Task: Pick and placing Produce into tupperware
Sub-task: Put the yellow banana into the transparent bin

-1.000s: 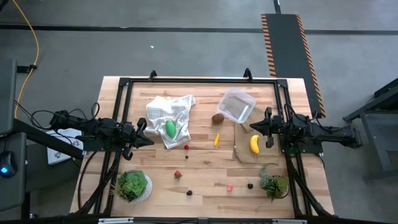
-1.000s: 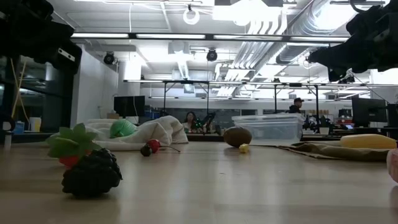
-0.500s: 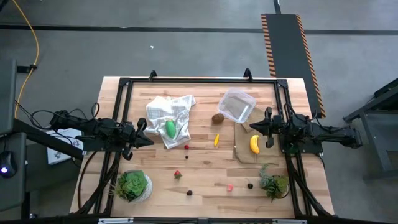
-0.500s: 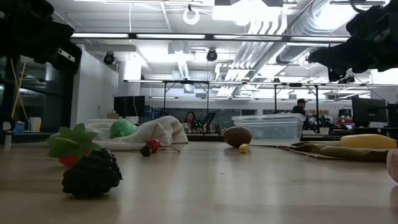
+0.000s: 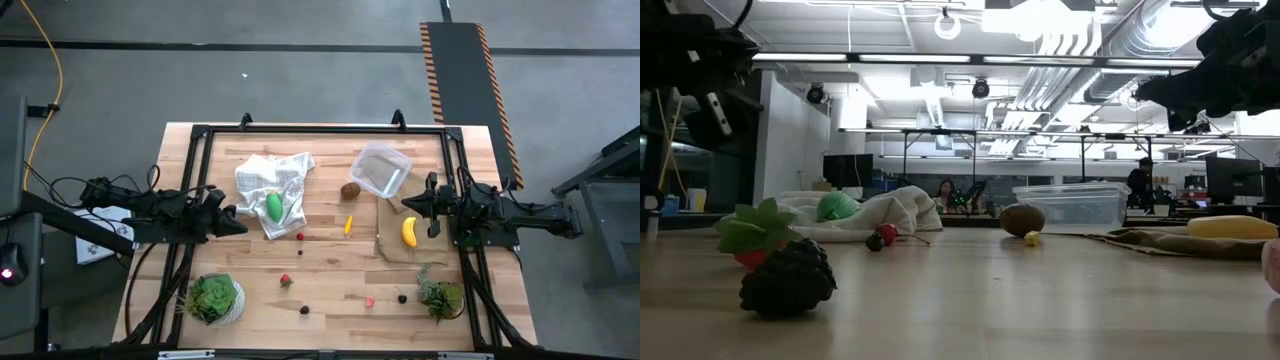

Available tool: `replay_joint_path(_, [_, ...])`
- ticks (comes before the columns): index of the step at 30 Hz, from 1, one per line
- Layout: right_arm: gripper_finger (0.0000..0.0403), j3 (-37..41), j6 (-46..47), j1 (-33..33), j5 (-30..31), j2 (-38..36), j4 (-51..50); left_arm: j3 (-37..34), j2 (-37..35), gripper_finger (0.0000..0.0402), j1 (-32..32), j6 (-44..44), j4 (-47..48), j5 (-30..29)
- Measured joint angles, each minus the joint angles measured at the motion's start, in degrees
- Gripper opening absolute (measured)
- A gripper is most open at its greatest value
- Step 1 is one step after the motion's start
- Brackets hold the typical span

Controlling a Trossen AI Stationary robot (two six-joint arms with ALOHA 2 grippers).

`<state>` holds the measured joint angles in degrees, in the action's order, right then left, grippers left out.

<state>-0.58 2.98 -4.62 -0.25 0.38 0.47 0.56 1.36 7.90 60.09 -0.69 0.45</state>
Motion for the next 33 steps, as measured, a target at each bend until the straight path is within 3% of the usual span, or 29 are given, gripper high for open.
replay_joint_path(3, [0.0000,-0.01,0.00,0.02,-0.02,0.02,0.00,0.00,-0.01,0.0003,0.00,6.70,0.00,0.00])
replay_joint_path(7, [0.0000,0.00,3.38,0.04,-0.02,0.00,0.28,0.01,-0.01,0.0003,0.02,9.40,0.00,0.00])
replay_joint_path(14, [0.0000,0.00,42.57,0.26,0.37,0.02,4.74,0.00,-0.01,0.0003,0.02,9.39,0.00,0.00])
replay_joint_path(21, [0.0000,0.00,64.80,0.19,3.63,0.01,7.42,0.00,0.01,0.0003,0.00,9.34,0.00,-0.02])
replay_joint_path(24, [0.0000,0.00,71.24,0.13,10.74,0.09,14.59,0.01,-0.01,0.0003,0.00,8.81,0.00,-0.28])
replay_joint_path(26, [0.0000,-0.15,65.66,0.28,13.95,0.10,28.58,0.01,0.01,0.0003,0.00,7.55,-0.12,-1.35])
replay_joint_path(29, [0.0000,-4.65,47.09,1.23,13.28,0.02,40.70,0.00,-0.01,0.0003,-0.02,5.59,-0.28,-1.55])
replay_joint_path(31, [0.0000,-10.71,40.29,2.13,15.04,0.51,32.88,0.00,-0.01,0.0003,0.00,4.92,-0.28,-1.57])
replay_joint_path(33, [0.0000,-19.09,37.52,2.97,18.14,3.58,14.32,0.01,0.01,0.0003,0.00,4.81,-0.28,-1.57])
